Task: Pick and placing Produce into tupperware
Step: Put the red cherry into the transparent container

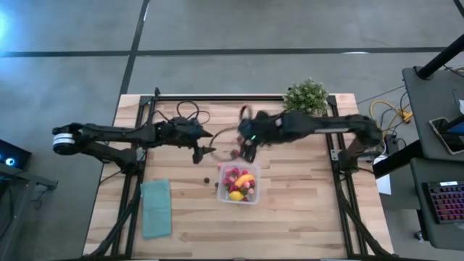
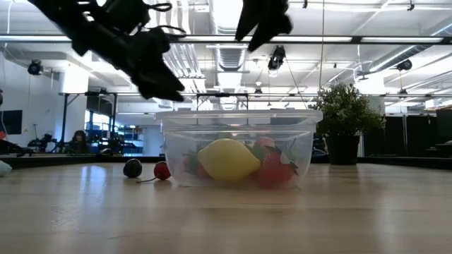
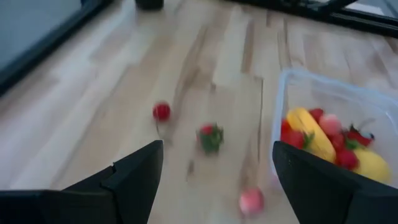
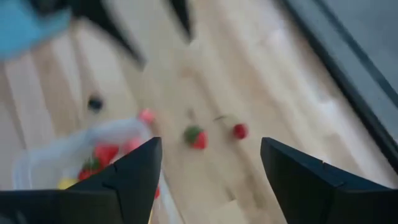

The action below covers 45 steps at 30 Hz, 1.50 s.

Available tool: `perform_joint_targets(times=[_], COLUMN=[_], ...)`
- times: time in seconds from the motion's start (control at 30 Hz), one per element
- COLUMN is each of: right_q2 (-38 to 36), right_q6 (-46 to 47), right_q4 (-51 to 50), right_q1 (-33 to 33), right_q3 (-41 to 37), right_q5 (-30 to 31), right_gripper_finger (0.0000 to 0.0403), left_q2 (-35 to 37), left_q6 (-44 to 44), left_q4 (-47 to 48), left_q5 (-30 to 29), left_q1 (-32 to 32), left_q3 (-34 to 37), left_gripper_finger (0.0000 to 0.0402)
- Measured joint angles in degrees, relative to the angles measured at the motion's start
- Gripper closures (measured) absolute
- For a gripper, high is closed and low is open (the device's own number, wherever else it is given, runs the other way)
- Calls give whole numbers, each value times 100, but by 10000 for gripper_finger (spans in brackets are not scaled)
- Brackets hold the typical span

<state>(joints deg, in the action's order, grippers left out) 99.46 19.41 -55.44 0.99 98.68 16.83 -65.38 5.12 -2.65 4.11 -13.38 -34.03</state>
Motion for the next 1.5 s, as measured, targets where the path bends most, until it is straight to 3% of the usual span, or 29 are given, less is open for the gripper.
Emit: perform_joint_targets(times=[0.23,0.43,0.57,0.8,1.0,1.23,1.5], right_q2=[-1013,-1483,-1486,-1438,-1438,-1438,-1438], right_q6=[925,1432,1802,1965,1964,1959,1957], right_q4=[-200,-812,-1401,-1415,-1425,-1419,-1419], right_q1=[-354,-376,-356,-202,-211,-214,-214], right_q3=[-192,-246,-275,-465,-707,-774,-774], right_q5=[624,1272,1331,1333,1333,1341,1456], right_gripper_finger=[137,136,140,144,150,152,155], left_q2=[-1531,-2914,-3482,-4048,-4429,-4475,-4475], left_q6=[-835,-904,-1137,-1672,-1821,-1968,-2224], left_q4=[-291,-175,166,497,570,377,369], left_q5=[892,928,900,888,884,709,641], left_q1=[-181,-276,-369,-542,-665,-733,-702], left_q3=[-888,-1839,-2425,-3029,-3102,-3104,-3091], left_gripper_finger=[114,114,114,118,155,202,214])
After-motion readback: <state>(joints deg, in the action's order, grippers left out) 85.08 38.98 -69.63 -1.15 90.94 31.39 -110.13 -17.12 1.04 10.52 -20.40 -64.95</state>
